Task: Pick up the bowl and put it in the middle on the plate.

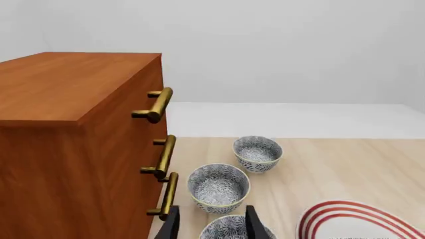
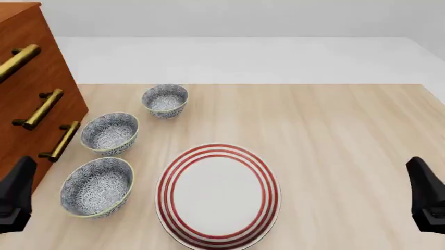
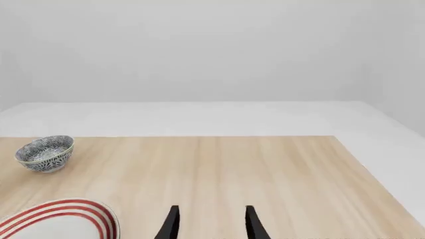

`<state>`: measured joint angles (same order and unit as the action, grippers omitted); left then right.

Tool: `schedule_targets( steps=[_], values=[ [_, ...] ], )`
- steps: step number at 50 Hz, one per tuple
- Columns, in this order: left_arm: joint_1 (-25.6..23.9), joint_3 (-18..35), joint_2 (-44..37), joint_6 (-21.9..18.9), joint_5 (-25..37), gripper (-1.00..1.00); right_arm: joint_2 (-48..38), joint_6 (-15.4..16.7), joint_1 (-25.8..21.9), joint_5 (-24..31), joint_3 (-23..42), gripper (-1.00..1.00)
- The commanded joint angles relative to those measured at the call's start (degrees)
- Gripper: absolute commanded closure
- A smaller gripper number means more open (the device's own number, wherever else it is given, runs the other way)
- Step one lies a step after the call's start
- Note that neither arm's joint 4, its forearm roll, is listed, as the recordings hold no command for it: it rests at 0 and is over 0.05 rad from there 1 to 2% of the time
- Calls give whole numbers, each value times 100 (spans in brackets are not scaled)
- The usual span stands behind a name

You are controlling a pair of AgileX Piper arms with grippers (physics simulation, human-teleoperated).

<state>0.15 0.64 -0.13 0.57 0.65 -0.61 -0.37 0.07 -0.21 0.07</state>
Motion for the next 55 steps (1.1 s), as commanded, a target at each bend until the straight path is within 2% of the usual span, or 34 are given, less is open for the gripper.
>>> schedule_targets(
  steps=[1, 4, 7, 10, 13, 16, 18, 20, 24, 28, 30, 33, 35, 37, 39, 42, 46, 48, 52, 55],
  values=[
    [-40, -30, -23, -44, -76, -100, 24, 69, -10, -9, 18, -100],
    [-61, -32, -47, 12, -88, -100, -168, -73, 3, -97, 6, -100],
    [-44, -19, -105, 155, -31, -100, 12, 38, -6, 6, 20, -100],
    [-181, 122, -114, 109, 62, -100, -91, -63, 3, -9, 24, -100],
    [-137, 346, -133, 144, 198, -100, -31, 8, -3, -20, 13, -100],
    [-139, 444, -273, -77, 258, -100, -143, -61, 3, -77, 10, -100],
    [-197, 542, -324, -12, 282, -100, -147, -57, 2, -81, 13, -100],
    [-224, 680, -586, -29, 182, -100, -12, 44, -6, -30, 13, -100],
    [-460, 1055, -1073, -42, 99, -100, -154, -58, 3, -93, 9, -100],
    [-663, 1379, -1614, -72, 37, -100, 17, 45, -6, 8, 22, -100],
    [-793, 1476, -1885, -124, -47, -100, -125, -48, 2, -72, 8, -100],
    [-815, 1712, -2244, -43, -38, -100, -73, -13, 0, -50, 8, -100],
    [-710, 1934, -2486, 293, 130, -100, 3, 24, -3, 1, 14, -100],
    [-844, 2052, -2522, -14, 234, -100, -96, -39, 2, -50, 9, -100],
    [-721, 2153, -2946, -77, 235, -100, -89, -46, 3, -33, 13, -100],
    [-880, 2308, -3254, -135, 292, -100, 27, 29, -4, 36, 29, -100],
    [-1208, 2498, -3639, -431, 371, -100, -40, -43, 3, 20, 21, -100],
    [-1400, 2564, -3951, -418, 371, -100, 25, 21, -2, 36, 26, -100],
    [-1526, 2740, -4316, -592, 427, -100, -41, -40, 3, 15, 19, -100],
    [-1483, 2967, -4728, -207, 559, -100, 27, 16, -2, 43, 27, -100]
  ],
)
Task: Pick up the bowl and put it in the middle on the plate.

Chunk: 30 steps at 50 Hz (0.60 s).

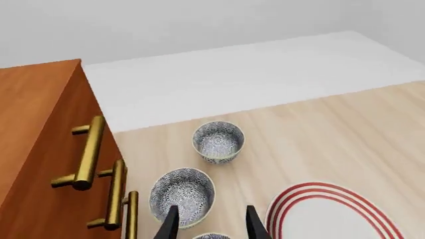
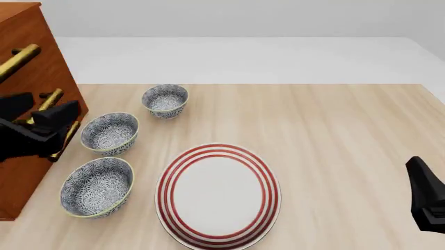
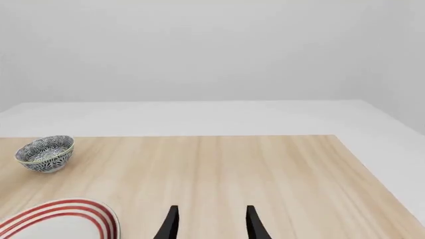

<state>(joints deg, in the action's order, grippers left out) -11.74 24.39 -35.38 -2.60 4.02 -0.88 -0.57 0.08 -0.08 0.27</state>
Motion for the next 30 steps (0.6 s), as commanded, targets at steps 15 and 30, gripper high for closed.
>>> schedule_targets(
  steps=[15, 30],
  values=[
    [-479, 933, -2920, -789, 228, -100, -1, 6, 1, -15, -9, -100],
    [-362, 1562, -3793, -1296, 548, -100, -2, 1, 2, 5, 7, -100]
  ],
)
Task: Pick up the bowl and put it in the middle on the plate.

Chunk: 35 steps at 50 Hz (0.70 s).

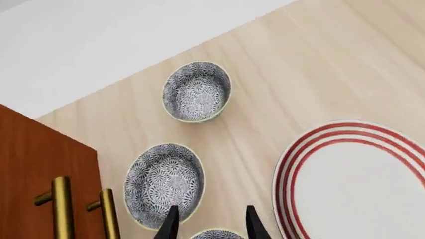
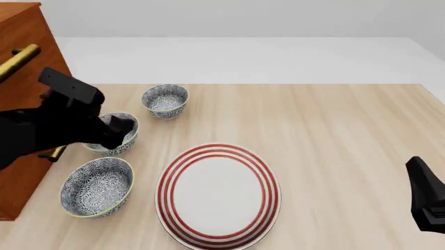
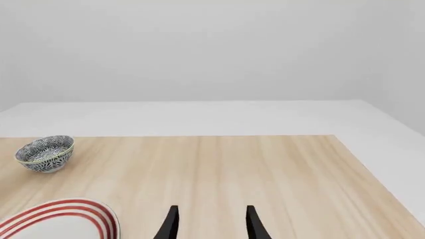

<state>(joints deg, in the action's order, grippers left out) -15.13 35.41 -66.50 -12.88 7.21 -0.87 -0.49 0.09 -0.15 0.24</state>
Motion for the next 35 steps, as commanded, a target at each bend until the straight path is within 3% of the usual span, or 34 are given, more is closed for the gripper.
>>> schedule_targets(
  steps=[1, 2, 4, 10, 12, 17, 19, 21, 26, 28, 35],
  values=[
    [211, 371, -835, -915, 96, -100, 32, 26, -2, 19, 9, -100],
    [222, 379, -927, -1010, 82, -100, 23, 29, -3, 1, 2, -100],
    [127, 643, -1027, -667, 253, -100, -29, -14, 2, -13, 5, -100],
    [113, 1009, -1348, -714, 463, -100, -20, -9, 2, -6, 7, -100],
    [151, 1034, -1588, -982, 488, -100, 8, 23, -1, -13, -1, -100],
    [72, 1365, -1918, -899, 755, -100, 10, 27, -1, -19, -6, -100],
    [382, 1299, -1965, -1381, 587, -100, 11, -1, 1, 17, 6, -100],
    [304, 1406, -2068, -1180, 733, -100, 10, 0, 2, 14, 4, -100],
    [392, 1521, -2191, -1228, 835, -100, -5, 1, 2, -8, -3, -100],
    [180, 1659, -2304, -904, 1011, -100, 35, 22, 0, 20, 4, -100],
    [303, 1857, -2556, -1117, 1135, -100, -6, -2, 2, -11, -6, -100]
  ],
)
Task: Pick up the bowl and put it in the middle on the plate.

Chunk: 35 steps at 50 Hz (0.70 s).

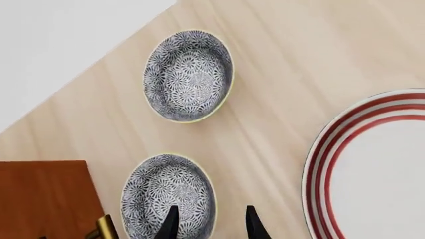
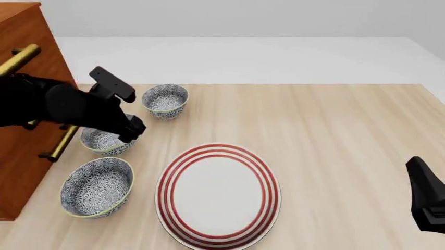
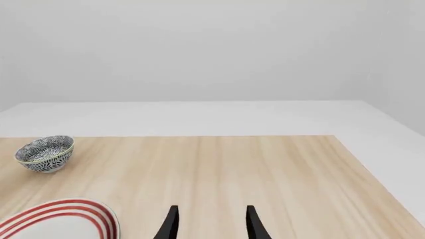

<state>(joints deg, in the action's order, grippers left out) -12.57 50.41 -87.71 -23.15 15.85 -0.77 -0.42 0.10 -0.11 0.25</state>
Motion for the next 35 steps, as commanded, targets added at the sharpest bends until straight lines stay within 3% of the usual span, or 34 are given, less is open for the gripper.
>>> schedule_targets(
  steps=[1, 20, 35],
  values=[
    [52, 355, -469, -118, 279, -100, -1, -5, 1, 1, -4, -100],
    [287, 134, -762, -296, 158, -100, 23, 10, 0, 13, -3, -100],
    [389, 324, -1116, -372, 135, -100, -27, 1, 1, -32, -6, -100]
  ],
)
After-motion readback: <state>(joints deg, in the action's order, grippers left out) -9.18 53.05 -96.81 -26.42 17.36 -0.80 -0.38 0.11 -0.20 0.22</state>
